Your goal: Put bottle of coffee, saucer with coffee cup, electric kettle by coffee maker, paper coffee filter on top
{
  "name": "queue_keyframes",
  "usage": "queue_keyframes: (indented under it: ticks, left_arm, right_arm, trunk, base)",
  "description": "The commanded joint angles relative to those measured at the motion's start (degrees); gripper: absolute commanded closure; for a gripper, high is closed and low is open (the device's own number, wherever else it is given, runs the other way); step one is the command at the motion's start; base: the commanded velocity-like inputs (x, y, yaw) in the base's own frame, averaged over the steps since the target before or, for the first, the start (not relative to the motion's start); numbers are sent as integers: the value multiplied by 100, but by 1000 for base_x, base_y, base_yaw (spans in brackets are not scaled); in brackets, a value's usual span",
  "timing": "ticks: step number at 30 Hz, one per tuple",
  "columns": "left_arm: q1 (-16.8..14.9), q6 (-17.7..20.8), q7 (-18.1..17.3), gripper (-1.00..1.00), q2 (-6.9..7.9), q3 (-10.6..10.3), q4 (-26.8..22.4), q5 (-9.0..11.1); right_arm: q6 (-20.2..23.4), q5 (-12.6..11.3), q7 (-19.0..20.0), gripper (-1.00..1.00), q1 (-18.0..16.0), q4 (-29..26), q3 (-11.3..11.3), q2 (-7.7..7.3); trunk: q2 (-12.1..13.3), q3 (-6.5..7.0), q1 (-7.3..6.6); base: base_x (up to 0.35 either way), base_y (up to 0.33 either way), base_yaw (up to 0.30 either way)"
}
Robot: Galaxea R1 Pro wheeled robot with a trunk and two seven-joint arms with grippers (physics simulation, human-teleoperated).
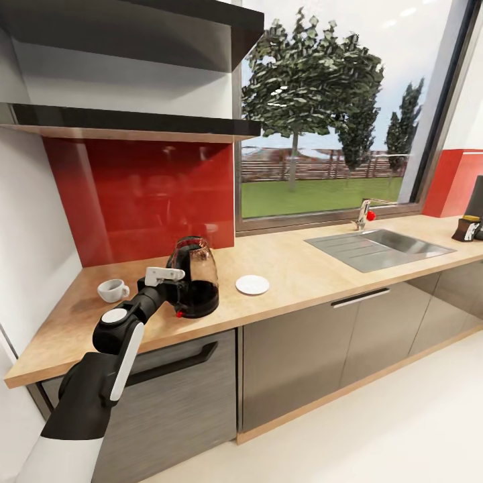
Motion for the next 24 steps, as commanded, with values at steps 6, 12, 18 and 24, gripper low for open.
queue_keyframes:
  ticks: [6, 12, 18, 24]
  left_arm:
    - [-4, 31, -8, 100, 3, -3, -7, 9]
    - [-4, 17, -7, 100, 3, 5, -7, 9]
    - [-4, -1, 0, 100, 3, 6, -7, 12]
    - [-4, -2, 1, 100, 3, 6, -7, 14]
  right_arm:
    - [-11, 13, 44, -100, -2, -1, -49, -1]
    - [-11, 13, 44, -100, -2, -3, -49, -1]
    - [-11, 13, 44, -100, -2, -5, -49, -1]
    - [-11, 13, 44, -100, -2, -4, -49, -1]
  trunk:
    - [-3, -6, 0]
    - [-3, -6, 0]
    - [-3, -6, 0]
    - [-3, -6, 0]
  base:
    - [0, 0, 0]
    - [0, 0, 0]
    - [0, 0, 0]
    - [0, 0, 0]
